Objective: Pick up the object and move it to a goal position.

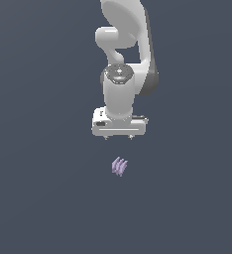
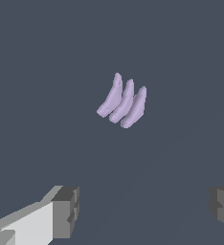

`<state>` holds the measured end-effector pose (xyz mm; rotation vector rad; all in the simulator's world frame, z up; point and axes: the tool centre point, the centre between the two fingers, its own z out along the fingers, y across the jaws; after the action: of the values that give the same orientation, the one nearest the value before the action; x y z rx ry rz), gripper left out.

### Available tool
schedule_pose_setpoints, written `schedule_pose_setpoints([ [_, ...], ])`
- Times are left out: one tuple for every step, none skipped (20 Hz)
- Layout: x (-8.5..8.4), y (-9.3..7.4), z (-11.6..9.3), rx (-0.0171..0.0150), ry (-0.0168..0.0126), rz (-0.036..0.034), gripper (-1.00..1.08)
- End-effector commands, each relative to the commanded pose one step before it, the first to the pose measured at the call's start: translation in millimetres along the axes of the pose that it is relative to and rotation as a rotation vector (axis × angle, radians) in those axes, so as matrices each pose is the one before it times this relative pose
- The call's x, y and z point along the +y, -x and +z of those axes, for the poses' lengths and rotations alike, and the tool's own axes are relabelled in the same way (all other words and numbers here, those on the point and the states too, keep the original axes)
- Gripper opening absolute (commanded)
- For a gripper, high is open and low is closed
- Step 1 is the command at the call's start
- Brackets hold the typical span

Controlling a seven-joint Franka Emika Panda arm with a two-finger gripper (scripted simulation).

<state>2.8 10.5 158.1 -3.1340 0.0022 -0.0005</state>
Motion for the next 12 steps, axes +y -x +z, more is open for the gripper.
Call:
schedule_pose_setpoints([
  [0.01,0.00,0.00,0.00000,0.00000,0.00000,1.00],
  [-0.77,-0.11,-0.20,0.00020,-0.00024,-0.00166,1.00],
  [-2.19,-0.34,-0.58,0.00056,-0.00075,-0.00479,1.00],
  [-3.65,-0.56,-0.95,0.00093,-0.00124,-0.00793,1.00],
  [-5.05,-0.79,-1.31,0.00128,-0.00172,-0.01095,1.00],
  [-6.46,-1.03,-1.67,0.00164,-0.00220,-0.01392,1.00],
  [-6.54,-1.09,-1.67,0.00166,-0.00224,-0.01396,1.00],
  [-5.07,-0.89,-1.27,0.00128,-0.00174,-0.01066,1.00],
  [-3.56,-0.67,-0.87,0.00090,-0.00123,-0.00731,1.00],
  [-2.06,-0.42,-0.48,0.00052,-0.00072,-0.00405,1.00],
  [-0.43,-0.15,-0.08,0.00011,-0.00016,-0.00066,1.00],
  [0.85,0.19,0.22,-0.00021,0.00029,0.00179,1.00],
])
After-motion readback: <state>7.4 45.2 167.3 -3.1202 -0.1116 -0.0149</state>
